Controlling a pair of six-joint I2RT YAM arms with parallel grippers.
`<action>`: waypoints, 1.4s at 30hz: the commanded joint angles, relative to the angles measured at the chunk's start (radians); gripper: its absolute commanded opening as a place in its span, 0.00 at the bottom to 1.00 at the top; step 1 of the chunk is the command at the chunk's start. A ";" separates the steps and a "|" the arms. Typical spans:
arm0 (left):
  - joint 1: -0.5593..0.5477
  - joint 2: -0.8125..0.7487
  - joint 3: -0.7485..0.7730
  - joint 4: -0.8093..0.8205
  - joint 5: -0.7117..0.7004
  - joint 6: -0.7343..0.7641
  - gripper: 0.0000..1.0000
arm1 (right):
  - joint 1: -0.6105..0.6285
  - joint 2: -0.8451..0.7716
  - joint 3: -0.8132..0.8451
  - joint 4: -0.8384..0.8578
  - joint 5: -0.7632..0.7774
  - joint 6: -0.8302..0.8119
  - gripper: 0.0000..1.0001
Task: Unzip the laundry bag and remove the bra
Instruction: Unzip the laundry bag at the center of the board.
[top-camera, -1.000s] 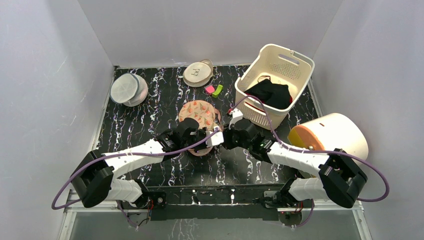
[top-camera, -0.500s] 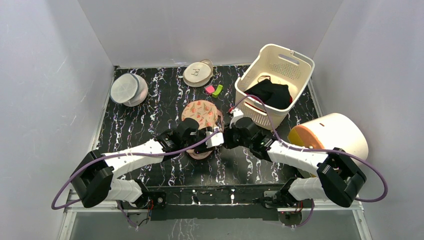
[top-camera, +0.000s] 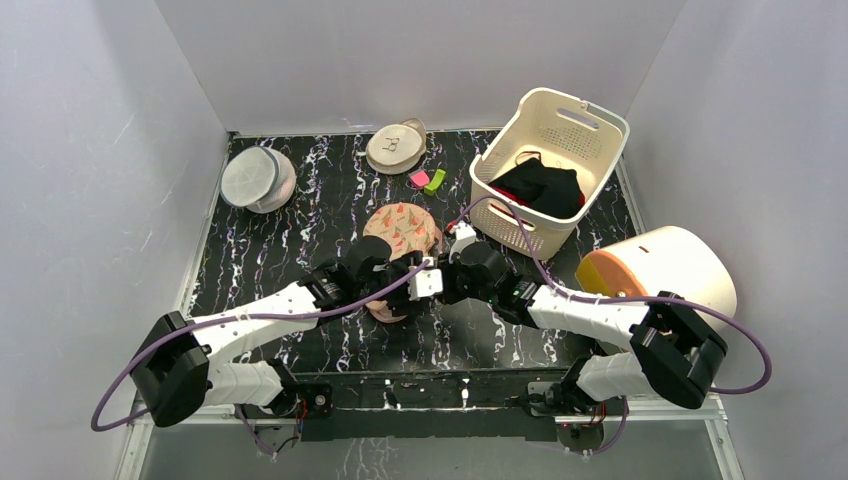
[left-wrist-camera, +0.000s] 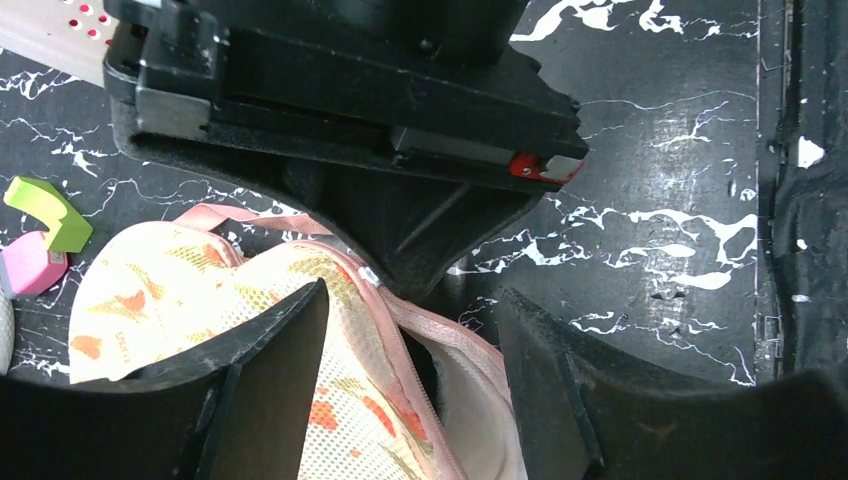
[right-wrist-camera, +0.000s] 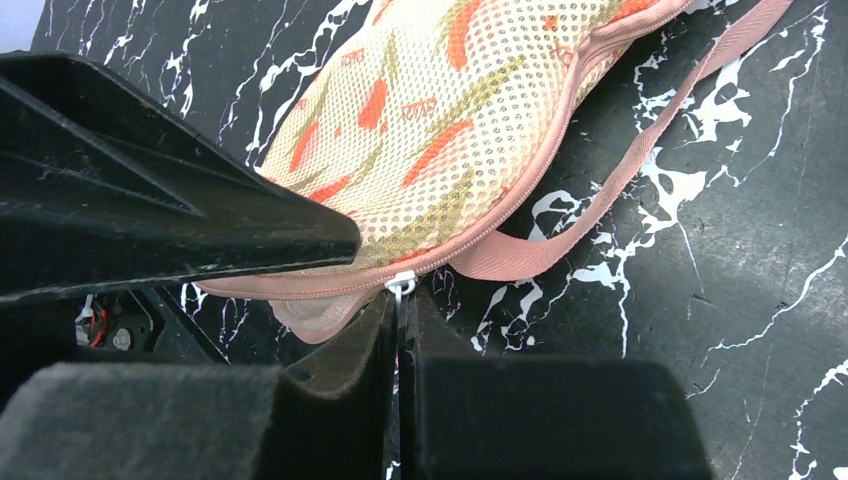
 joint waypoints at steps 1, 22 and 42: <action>-0.006 -0.028 -0.001 0.000 0.057 -0.014 0.62 | 0.003 -0.016 0.050 0.063 0.030 0.004 0.00; -0.012 0.024 0.013 -0.025 -0.216 0.029 0.16 | 0.002 -0.053 0.019 0.061 0.103 -0.018 0.00; -0.013 0.056 0.021 -0.058 -0.200 0.044 0.00 | -0.139 -0.021 0.030 0.026 -0.047 -0.083 0.00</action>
